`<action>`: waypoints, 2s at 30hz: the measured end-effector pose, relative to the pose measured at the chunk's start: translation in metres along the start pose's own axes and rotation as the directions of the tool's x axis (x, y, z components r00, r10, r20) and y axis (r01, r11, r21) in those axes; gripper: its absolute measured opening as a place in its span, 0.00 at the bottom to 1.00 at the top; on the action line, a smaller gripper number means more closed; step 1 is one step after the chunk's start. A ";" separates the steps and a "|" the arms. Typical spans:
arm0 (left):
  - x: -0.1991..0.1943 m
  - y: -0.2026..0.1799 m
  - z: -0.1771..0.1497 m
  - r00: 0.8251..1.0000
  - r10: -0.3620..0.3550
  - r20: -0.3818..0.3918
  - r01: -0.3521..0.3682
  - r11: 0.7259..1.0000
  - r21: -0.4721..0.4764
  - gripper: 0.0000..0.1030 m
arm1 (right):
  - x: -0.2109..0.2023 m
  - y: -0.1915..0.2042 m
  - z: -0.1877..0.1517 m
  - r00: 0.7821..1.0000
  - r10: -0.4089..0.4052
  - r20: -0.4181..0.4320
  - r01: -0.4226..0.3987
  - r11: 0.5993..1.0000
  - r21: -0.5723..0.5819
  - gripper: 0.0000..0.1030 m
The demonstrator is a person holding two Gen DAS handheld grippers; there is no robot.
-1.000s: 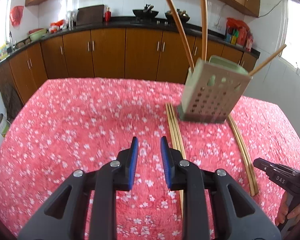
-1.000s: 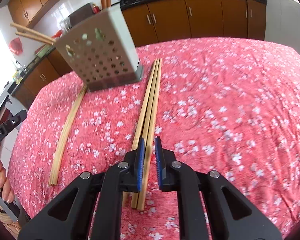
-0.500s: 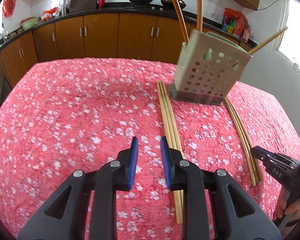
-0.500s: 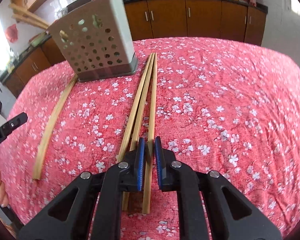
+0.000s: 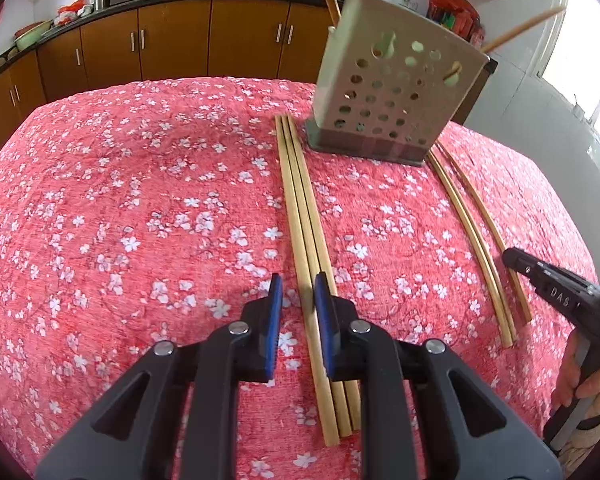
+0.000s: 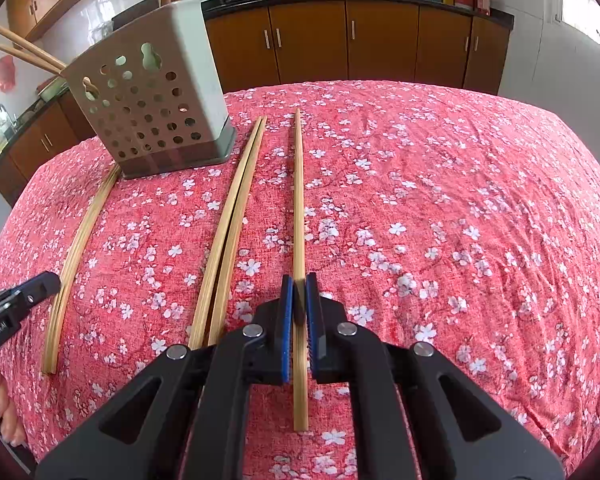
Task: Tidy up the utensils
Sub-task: 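Move both open tools back down to the chopsticks on the cloth, then close the left tool on a chopstick while the right tool grasps another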
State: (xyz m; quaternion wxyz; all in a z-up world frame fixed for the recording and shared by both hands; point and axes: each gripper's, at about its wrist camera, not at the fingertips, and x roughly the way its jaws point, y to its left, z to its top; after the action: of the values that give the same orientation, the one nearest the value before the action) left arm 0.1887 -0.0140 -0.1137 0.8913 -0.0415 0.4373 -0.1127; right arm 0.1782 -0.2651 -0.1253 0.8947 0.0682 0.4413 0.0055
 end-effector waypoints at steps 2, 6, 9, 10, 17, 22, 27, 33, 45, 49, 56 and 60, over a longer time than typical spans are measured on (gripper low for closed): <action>0.001 -0.002 0.000 1.000 0.015 0.002 -0.015 1.000 0.015 0.17 | 0.000 0.001 -0.001 1.000 0.000 0.000 0.000 1.000 -0.003 0.07; 0.005 0.000 0.000 0.998 0.059 -0.006 -0.059 0.998 0.023 0.13 | 0.000 0.000 0.001 1.000 -0.004 0.002 0.004 1.000 -0.006 0.07; 0.006 0.001 0.000 0.997 0.074 -0.004 -0.073 0.997 0.031 0.12 | 0.002 -0.002 0.003 1.000 -0.012 0.003 0.013 1.000 -0.006 0.07; 0.007 0.000 0.001 0.997 0.079 -0.004 -0.079 0.996 0.034 0.13 | 0.002 -0.002 0.004 1.000 -0.014 0.003 0.014 1.000 -0.007 0.07; 0.017 0.017 0.016 0.988 0.154 0.008 -0.153 0.988 -0.013 0.08 | 0.004 -0.003 0.003 0.999 -0.035 0.019 0.035 0.999 -0.031 0.07; 0.015 0.058 0.026 0.982 0.187 0.010 -0.185 0.978 -0.092 0.09 | 0.007 -0.027 0.012 0.997 -0.073 0.033 0.073 0.997 0.011 0.07; 0.015 0.072 0.028 0.985 0.170 0.031 -0.166 0.980 -0.106 0.09 | 0.008 -0.034 0.014 0.995 -0.082 0.049 0.081 0.997 0.008 0.07; 0.018 0.068 0.030 0.983 0.178 0.042 -0.173 0.980 -0.097 0.09 | 0.009 -0.037 0.015 0.996 -0.071 0.049 0.070 0.997 0.017 0.07; 0.010 0.073 0.022 0.987 0.157 0.044 -0.151 0.982 -0.116 0.10 | 0.009 -0.034 0.013 0.996 -0.073 0.051 0.072 0.997 0.018 0.08; 0.011 0.073 0.023 0.987 0.155 0.044 -0.149 0.982 -0.118 0.10 | 0.008 -0.034 0.013 0.996 -0.071 0.051 0.070 0.997 0.020 0.08; 0.010 0.074 0.025 0.988 0.145 0.044 -0.139 0.982 -0.129 0.10 | 0.008 -0.035 0.014 0.996 -0.067 0.050 0.066 0.997 0.027 0.08; 0.010 0.074 0.024 0.989 0.142 0.045 -0.135 0.982 -0.134 0.10 | 0.008 -0.036 0.014 0.997 -0.067 0.050 0.065 0.997 0.027 0.08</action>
State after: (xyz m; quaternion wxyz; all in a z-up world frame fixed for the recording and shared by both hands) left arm 0.2257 0.0549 -0.1189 0.9039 -0.0721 0.4212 -0.0207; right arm 0.1925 -0.3014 -0.1278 0.9045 0.0651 0.4204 -0.0314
